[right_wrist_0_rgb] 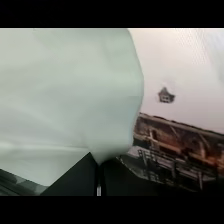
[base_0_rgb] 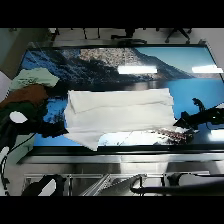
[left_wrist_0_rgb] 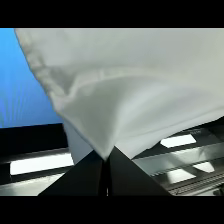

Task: Fold the shirts.

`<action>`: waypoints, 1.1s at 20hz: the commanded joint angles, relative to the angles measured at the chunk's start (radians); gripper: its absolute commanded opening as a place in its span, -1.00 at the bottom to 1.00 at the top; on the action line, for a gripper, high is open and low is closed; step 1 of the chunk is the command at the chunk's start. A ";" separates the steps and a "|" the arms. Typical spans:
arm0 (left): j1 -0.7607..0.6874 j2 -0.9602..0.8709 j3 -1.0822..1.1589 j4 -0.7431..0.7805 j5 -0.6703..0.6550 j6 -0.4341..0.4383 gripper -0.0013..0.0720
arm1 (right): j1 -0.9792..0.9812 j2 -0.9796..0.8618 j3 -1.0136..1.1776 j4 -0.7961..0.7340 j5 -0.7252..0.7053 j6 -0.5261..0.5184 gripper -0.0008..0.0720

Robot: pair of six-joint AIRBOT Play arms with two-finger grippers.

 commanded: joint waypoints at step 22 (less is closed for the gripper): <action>-0.183 -0.891 0.985 0.029 0.039 -0.006 -0.18 | 0.194 -0.262 0.319 0.237 -0.346 -0.106 -0.37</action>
